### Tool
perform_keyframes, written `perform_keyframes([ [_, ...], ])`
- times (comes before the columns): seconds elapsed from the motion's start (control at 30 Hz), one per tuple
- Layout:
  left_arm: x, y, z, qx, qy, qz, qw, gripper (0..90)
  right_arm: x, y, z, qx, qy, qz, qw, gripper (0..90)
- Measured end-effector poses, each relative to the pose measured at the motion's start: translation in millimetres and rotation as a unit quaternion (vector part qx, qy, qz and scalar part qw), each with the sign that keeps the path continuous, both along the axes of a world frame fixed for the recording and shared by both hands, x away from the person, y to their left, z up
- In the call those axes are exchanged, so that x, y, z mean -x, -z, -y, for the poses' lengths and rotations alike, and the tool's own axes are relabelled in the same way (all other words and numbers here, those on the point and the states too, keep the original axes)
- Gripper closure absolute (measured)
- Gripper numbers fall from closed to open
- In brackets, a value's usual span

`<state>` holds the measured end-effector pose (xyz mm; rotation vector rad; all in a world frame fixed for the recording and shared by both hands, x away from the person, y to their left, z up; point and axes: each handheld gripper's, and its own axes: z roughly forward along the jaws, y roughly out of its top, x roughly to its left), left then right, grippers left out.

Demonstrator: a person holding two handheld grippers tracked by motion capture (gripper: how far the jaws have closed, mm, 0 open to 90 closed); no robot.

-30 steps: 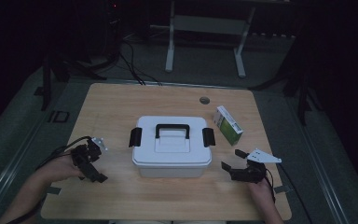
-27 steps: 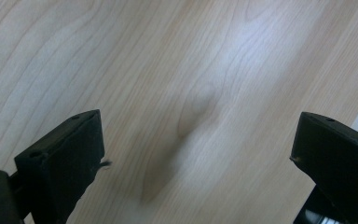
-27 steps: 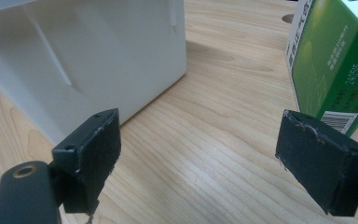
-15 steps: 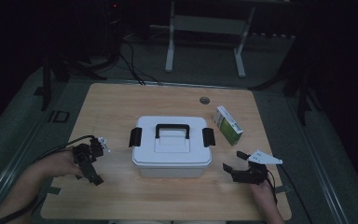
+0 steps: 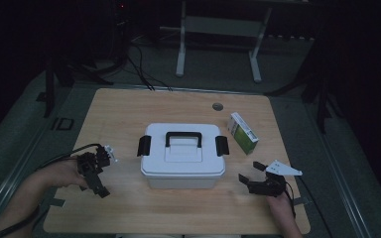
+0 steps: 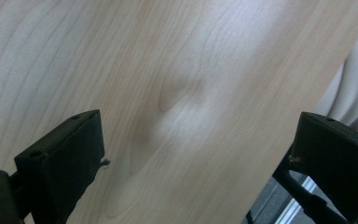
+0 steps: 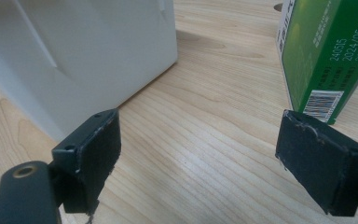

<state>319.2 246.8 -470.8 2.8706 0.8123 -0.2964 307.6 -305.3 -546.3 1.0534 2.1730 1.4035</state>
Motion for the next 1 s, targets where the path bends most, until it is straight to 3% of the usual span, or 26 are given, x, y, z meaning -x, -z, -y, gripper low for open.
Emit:
perform_keyframes([
  [0.13,0.7,-6.6,0.2,-0.004,0.004,0.011,0.9999,2.6,0.1,0.2,-0.9,0.003,-0.002,0.001,1.0000,13.8],
  [0.63,-1.7,-47.6,8.2,0.015,0.017,0.035,0.9991,2.7,-0.1,0.6,-0.9,0.001,-0.005,-0.002,1.0000,13.8],
  [0.87,-4.8,-62.2,16.3,0.014,0.022,0.041,0.9988,2.7,0.1,0.9,-0.9,0.000,-0.006,-0.003,1.0000,13.8],
  [1.0,-6.6,-73.8,25.9,0.013,0.037,0.055,0.9977,2.7,0.2,1.4,-1.8,0.003,-0.007,-0.003,1.0000,13.8],
])
